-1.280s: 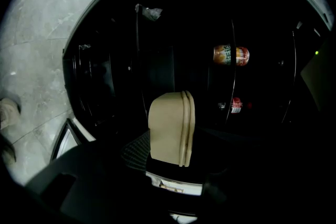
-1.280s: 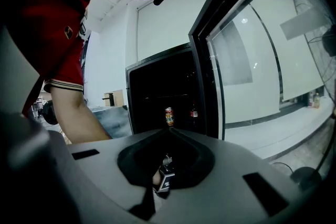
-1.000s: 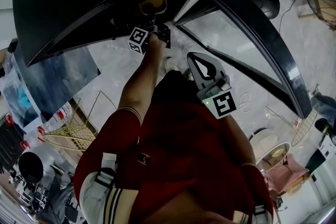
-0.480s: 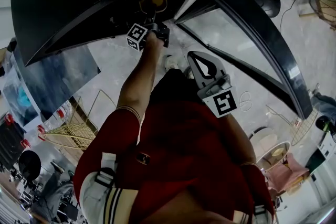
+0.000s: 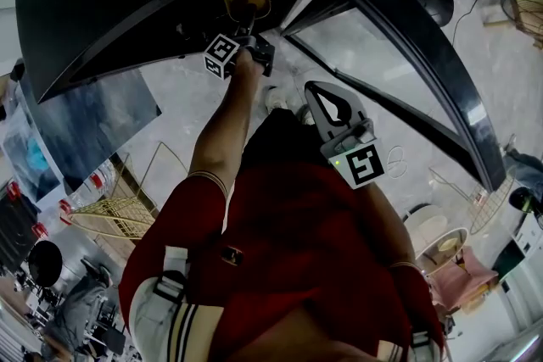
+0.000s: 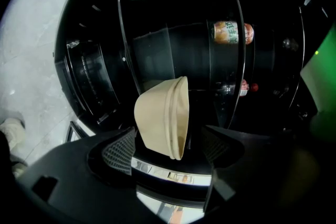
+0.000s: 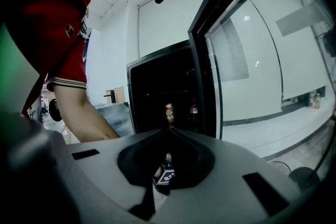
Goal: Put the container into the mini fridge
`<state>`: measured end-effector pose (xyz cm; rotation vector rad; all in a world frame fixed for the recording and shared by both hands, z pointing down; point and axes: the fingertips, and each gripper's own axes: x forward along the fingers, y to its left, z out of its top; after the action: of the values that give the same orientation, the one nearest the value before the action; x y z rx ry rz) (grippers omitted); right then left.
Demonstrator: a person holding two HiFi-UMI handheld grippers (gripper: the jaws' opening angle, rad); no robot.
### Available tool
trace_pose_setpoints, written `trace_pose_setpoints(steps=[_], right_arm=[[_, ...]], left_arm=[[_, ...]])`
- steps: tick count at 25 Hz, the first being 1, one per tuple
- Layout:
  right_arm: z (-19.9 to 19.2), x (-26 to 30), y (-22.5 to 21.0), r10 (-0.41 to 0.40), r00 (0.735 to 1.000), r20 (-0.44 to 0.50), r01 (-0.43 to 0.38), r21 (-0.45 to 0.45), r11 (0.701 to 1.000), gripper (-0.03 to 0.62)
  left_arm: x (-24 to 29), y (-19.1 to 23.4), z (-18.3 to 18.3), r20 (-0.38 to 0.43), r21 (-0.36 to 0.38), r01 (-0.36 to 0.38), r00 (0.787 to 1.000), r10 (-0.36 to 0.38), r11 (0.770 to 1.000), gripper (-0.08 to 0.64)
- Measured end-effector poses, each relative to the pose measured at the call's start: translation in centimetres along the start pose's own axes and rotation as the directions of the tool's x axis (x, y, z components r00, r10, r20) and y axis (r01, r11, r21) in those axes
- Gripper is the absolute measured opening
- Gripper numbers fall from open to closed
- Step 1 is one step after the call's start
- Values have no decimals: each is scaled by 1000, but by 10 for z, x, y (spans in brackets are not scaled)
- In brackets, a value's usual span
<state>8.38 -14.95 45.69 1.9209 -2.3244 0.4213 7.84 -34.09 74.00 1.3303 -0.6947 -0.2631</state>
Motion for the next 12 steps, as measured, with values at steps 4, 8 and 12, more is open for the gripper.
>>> trace_pose_setpoints(steps=[4,8,12], right_arm=[[-1,1,2,6,1000,-1,-6,-2,1000,-3],[-3,2,3,11,1000,-9,-11,-3,1000,-3],[-1,3,-1,10,1000,-1,-10,0,1000,-3]], left_arm=[[-2,4,-1,-11,2,-10,1000,10,1000,376],[-10,3,-2,-14,4,2,1000,-2,1000,377],[-25,-12,-8,-35,34,63,997,-62,997,376]])
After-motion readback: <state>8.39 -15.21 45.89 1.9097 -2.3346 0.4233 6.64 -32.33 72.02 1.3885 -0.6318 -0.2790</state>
